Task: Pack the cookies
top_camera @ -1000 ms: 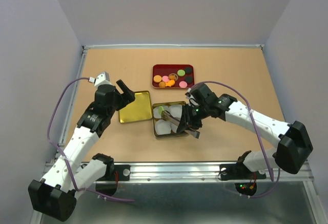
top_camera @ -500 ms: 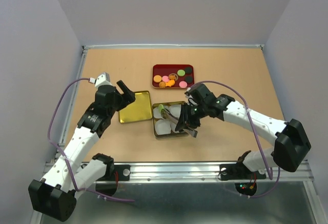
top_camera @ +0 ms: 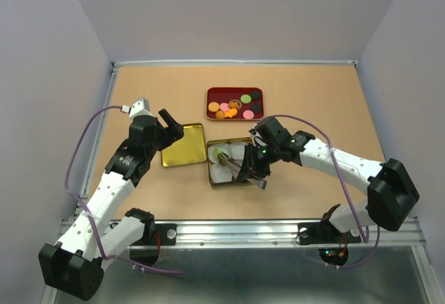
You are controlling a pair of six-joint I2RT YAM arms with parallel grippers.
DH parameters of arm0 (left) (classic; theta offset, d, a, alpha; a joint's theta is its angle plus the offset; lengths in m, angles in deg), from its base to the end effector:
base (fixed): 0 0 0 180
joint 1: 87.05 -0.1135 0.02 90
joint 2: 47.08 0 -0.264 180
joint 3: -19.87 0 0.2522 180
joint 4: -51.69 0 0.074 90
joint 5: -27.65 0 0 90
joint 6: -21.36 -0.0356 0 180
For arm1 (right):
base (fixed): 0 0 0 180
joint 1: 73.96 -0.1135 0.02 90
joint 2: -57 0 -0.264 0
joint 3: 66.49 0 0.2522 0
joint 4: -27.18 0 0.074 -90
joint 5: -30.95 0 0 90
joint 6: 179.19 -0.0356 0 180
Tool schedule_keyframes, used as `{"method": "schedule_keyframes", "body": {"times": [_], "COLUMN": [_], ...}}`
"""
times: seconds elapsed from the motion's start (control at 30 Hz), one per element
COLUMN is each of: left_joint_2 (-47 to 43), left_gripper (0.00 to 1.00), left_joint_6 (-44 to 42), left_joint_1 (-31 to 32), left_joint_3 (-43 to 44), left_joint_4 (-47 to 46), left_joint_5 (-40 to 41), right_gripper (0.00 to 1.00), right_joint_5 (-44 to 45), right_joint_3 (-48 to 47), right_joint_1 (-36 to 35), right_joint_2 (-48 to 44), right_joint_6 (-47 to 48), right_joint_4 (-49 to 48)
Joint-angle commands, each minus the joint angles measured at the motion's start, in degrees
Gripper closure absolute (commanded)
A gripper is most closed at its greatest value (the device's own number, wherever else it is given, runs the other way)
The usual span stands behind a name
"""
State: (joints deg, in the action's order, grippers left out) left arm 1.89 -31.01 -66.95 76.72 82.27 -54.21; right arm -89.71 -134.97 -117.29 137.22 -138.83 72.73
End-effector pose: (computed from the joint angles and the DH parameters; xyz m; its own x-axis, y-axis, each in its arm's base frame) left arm 0.1870 -0.0631 0.3051 -0.4198 -0.4900 -0.7640 -0.0490 0.8528 -0.5200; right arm 0.1902 0.2044 0.2343 -0.9989 -0.0412 -0.0230 -0.0457 0.7227 0.6896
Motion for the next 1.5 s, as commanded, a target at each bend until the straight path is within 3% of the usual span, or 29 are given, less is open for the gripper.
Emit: {"method": "schedule_keyframes", "body": {"times": [0.0, 0.13, 0.23, 0.43, 0.73, 0.97, 1.17, 1.47], "left_joint_2": [0.07, 0.16, -0.01, -0.89, -1.33, -1.6, -1.6, -0.11], "left_gripper": [0.11, 0.11, 0.11, 0.11, 0.11, 0.11, 0.11, 0.13], "left_joint_6": [-0.19, -0.19, -0.19, -0.19, -0.01, -0.1, 0.25, 2.8], "left_joint_1": [-0.41, -0.5, -0.5, -0.41, -0.41, -0.5, -0.41, -0.41], "left_joint_3": [-0.38, -0.29, -0.46, -0.9, -0.73, -0.46, -1.78, -9.16], "left_joint_4": [-2.23, -2.4, -2.4, -1.88, -1.44, -1.09, -2.05, -10.22], "left_joint_5": [-0.14, -0.32, -0.23, 0.12, 0.12, 0.65, -0.05, -4.79], "right_gripper": [0.75, 0.54, 0.49, 0.47, 0.46, 0.46, 0.46, 0.48], "right_joint_5": [-2.22, -1.95, -1.87, -1.34, 9.55, 10.26, 9.47, 19.75], "right_joint_3": [1.02, 0.93, 0.58, -2.84, -16.37, -27.54, -33.68, -47.12], "right_joint_1": [-0.26, -0.35, -0.26, -0.26, -0.09, 3.77, 13.43, 14.77], "right_joint_2": [-1.56, -2.09, -2.35, -3.32, -0.51, 3.62, 9.5, 26.97], "right_joint_6": [-0.89, -1.41, -1.59, -1.33, 5.17, 9.39, 15.27, 18.09], "right_joint_4": [-3.14, -3.05, -3.05, -1.83, 14.34, 20.59, 22.17, 22.0]}}
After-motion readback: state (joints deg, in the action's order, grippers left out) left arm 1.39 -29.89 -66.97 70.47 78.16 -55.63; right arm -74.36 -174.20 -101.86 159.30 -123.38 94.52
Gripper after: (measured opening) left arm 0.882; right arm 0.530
